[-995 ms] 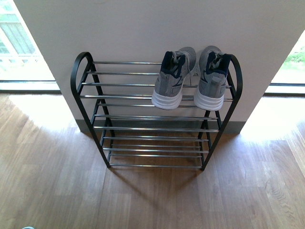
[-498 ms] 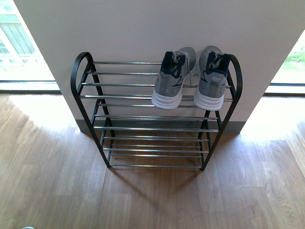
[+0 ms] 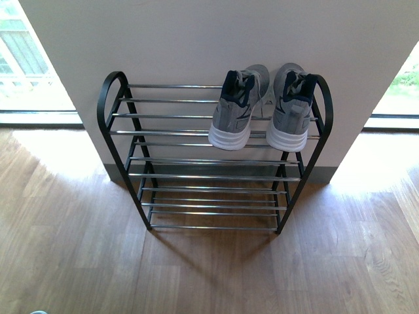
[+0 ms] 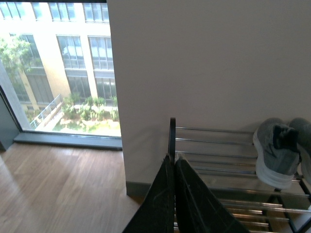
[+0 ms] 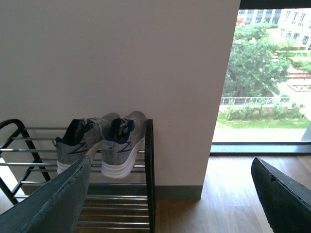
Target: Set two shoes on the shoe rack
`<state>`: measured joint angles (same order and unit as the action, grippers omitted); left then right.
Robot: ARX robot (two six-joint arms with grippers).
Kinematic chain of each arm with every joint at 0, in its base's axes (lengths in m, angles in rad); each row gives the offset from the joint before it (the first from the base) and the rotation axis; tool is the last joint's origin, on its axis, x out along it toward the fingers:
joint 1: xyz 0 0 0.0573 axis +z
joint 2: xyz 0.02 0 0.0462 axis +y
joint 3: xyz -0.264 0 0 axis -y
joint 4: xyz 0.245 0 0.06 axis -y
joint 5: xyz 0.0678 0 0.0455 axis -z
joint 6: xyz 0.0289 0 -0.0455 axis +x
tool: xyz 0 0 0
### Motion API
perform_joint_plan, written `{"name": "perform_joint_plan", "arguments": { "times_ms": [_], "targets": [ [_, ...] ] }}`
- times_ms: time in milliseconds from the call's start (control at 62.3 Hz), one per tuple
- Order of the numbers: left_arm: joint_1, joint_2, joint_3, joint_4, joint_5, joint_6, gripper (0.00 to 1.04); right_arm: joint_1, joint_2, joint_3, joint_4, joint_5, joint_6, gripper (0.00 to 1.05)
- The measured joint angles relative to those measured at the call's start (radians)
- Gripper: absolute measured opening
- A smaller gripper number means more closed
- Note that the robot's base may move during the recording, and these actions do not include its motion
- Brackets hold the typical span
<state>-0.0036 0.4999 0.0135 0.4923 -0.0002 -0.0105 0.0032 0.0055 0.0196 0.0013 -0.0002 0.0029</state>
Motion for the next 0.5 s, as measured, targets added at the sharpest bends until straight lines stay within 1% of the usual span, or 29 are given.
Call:
{"name": "perform_joint_plan", "arguments": {
  "times_ms": [498],
  "targets": [
    [0.0, -0.225, 0.0, -0.216, 0.0, 0.0, 0.01, 0.0, 0.0, 0.0, 0.0, 0.0, 0.0, 0.96]
  ]
}}
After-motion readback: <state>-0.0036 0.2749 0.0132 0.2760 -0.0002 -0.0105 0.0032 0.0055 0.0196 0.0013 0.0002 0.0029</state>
